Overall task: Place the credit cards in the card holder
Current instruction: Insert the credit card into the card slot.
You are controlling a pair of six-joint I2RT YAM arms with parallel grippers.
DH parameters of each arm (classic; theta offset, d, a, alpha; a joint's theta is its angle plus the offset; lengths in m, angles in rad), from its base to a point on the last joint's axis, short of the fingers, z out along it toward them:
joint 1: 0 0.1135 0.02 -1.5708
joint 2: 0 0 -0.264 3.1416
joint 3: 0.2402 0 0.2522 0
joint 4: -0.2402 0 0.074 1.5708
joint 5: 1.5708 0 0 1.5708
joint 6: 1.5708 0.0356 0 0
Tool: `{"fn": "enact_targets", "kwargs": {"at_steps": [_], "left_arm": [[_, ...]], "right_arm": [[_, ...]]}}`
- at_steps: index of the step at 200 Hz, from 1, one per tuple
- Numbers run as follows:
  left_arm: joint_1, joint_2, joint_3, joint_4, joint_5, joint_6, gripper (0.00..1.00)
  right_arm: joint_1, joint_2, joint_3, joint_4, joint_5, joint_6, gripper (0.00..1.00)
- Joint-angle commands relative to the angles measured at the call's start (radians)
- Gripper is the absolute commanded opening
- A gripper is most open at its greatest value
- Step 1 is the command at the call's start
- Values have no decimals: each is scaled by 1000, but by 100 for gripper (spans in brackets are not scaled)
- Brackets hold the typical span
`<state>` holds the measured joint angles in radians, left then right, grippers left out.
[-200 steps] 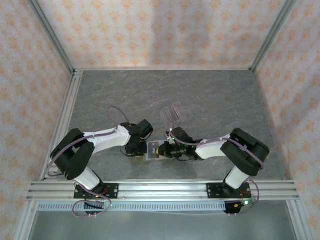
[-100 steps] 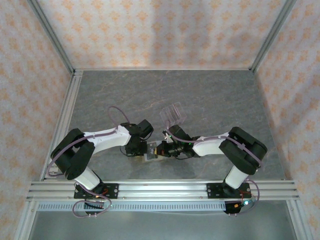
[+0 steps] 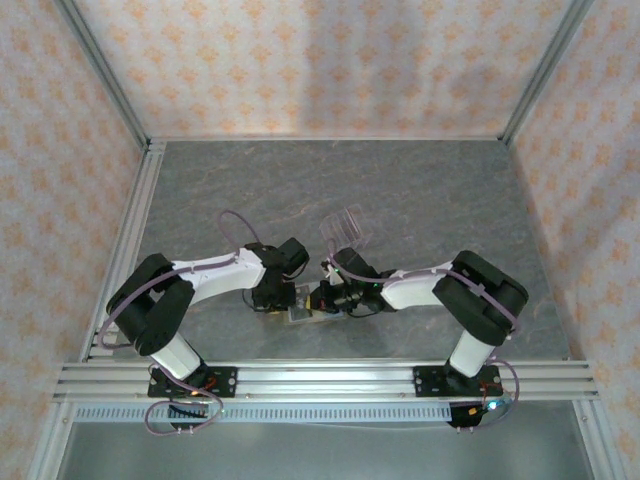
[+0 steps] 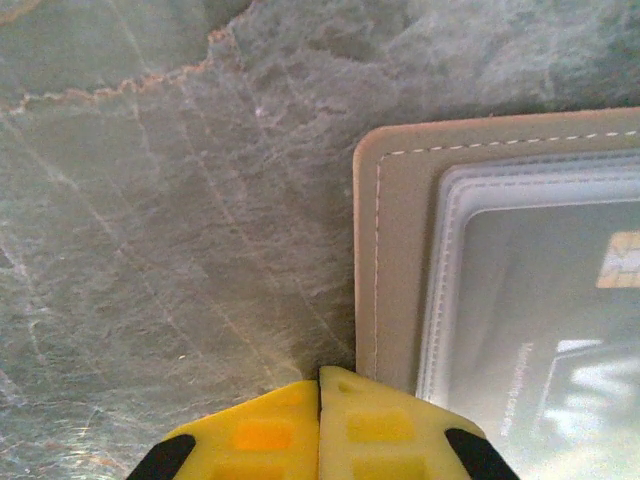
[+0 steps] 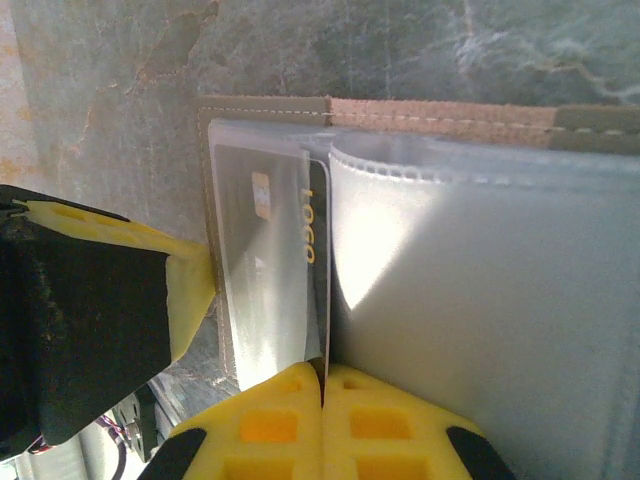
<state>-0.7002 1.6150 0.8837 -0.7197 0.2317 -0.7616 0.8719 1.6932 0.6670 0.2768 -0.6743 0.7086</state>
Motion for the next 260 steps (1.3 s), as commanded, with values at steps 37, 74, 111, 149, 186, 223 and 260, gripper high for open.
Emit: {"fn": "enact_targets", "kwargs": {"at_steps": [37,74,111,149,186,223,260], "left_arm": [[-13,34,-2,55,2,-11,8],[-13,13,-18,52,-2,-16,8],[-13,-9,-32,49,0,-19,8],[-14,-21,-38,49,0,-19,8],[-16,-32,-43,44,-1,-19,8],[-21,-29,-35,41,-1,-18,8],[-24,-38,-25,28,-8,-18,8]], "right_arm": [[7,42,-27,91,3,55,0],[7,-54,-25,-31,64,22,12],[6,-182,23,-237,157,-34,23],[7,-282,65,-399,242,-81,30],[7,-278,183,-623,341,-192,31],[7,-193,293,-740,395,-275,34],[7,-108,345,-768,408,-312,34]]}}
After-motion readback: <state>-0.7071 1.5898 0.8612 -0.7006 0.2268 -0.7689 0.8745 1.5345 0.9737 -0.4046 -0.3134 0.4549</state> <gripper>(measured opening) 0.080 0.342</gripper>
